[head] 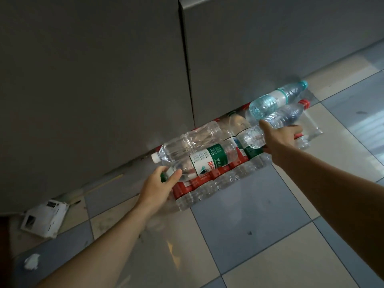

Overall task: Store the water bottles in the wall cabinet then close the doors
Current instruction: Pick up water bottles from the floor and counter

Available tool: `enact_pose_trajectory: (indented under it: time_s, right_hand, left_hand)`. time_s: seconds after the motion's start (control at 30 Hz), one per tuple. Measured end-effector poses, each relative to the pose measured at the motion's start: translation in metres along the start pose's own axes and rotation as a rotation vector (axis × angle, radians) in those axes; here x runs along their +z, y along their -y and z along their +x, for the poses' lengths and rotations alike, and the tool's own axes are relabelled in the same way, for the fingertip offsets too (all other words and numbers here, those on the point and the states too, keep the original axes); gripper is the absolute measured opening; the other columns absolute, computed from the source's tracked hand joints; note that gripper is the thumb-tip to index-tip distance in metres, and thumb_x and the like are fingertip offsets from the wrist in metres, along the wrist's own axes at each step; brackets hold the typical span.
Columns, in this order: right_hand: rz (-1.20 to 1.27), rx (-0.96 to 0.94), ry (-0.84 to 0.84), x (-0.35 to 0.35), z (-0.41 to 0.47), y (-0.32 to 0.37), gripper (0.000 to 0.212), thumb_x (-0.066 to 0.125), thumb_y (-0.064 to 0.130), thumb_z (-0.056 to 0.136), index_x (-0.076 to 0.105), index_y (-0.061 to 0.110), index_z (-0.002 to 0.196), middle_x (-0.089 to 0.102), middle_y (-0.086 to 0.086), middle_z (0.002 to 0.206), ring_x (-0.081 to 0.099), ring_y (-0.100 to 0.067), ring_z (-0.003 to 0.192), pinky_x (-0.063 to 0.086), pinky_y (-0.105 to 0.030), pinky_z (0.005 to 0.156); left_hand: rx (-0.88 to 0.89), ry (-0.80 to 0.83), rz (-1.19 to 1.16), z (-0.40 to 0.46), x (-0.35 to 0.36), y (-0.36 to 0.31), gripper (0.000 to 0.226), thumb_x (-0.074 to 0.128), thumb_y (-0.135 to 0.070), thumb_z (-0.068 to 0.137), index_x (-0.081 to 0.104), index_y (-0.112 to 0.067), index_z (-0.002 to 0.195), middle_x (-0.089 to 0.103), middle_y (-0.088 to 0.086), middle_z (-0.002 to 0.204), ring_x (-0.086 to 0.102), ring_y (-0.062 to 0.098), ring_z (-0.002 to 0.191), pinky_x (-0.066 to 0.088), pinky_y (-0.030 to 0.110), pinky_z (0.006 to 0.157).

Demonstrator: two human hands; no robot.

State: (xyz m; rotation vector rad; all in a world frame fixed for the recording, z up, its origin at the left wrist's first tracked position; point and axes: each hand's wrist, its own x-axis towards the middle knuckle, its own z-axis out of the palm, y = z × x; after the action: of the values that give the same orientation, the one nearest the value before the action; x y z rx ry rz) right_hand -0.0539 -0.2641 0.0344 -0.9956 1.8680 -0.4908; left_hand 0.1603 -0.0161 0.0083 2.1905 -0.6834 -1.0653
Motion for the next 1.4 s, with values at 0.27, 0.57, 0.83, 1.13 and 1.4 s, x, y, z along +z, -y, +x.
enact_pose_trajectory:
  time_s: [0.27, 0.57, 0.83, 1.13, 1.4]
  right_hand:
    - [0.263, 0.151, 0.274, -0.016, -0.002, 0.005, 0.052, 0.081, 0.028, 0.084, 0.055, 0.006, 0.124, 0.069, -0.021, 0.115, 0.073, -0.035, 0.091, 0.063, -0.039, 0.059]
    - [0.302, 0.034, 0.484, -0.051, -0.021, -0.014, 0.050, 0.075, 0.011, 0.088, 0.054, 0.004, 0.132, 0.068, -0.018, 0.121, 0.071, -0.035, 0.102, 0.058, -0.053, 0.087]
    - [0.262, -0.182, 0.617, -0.102, -0.026, -0.048, 0.060, 0.066, -0.018, 0.080, 0.055, 0.009, 0.133, 0.065, -0.015, 0.127, 0.063, -0.032, 0.119, 0.049, -0.054, 0.101]
    - [0.153, -0.222, 0.434, -0.132, -0.026, -0.102, 0.089, 0.067, -0.026, 0.070, 0.040, 0.010, 0.147, 0.057, -0.014, 0.136, 0.054, -0.031, 0.126, 0.042, -0.053, 0.111]
    - [0.009, -0.389, 0.350, -0.147, -0.016, -0.142, 0.068, 0.079, -0.013, 0.073, 0.053, 0.006, 0.133, 0.066, -0.012, 0.118, 0.065, -0.026, 0.108, 0.055, -0.040, 0.095]
  left_hand:
    - [-0.171, -0.067, -0.477, 0.012, 0.000, -0.001, 0.018, 0.058, -0.021, 0.103, 0.071, -0.016, 0.092, 0.071, 0.011, 0.092, 0.068, 0.020, 0.068, 0.058, 0.036, 0.065]
    - [0.087, -0.139, -0.502, -0.025, -0.017, -0.058, 0.012, 0.067, -0.003, 0.094, 0.074, -0.013, 0.096, 0.072, 0.000, 0.075, 0.067, 0.016, 0.059, 0.063, 0.034, 0.068]
    - [0.614, -0.028, 0.004, -0.064, -0.007, -0.134, 0.013, 0.076, -0.021, 0.089, 0.076, -0.027, 0.100, 0.061, -0.003, 0.098, 0.067, 0.029, 0.082, 0.056, 0.056, 0.078]
    - [0.892, 0.150, 0.404, -0.076, 0.078, -0.195, 0.014, 0.080, -0.029, 0.085, 0.078, -0.026, 0.099, 0.057, -0.005, 0.089, 0.050, 0.002, 0.079, 0.036, 0.011, 0.071]
    - [0.919, 0.243, 0.540, -0.060, 0.123, -0.199, 0.023, 0.080, -0.031, 0.085, 0.075, -0.022, 0.105, 0.056, -0.001, 0.099, 0.054, 0.018, 0.095, 0.045, 0.031, 0.081]
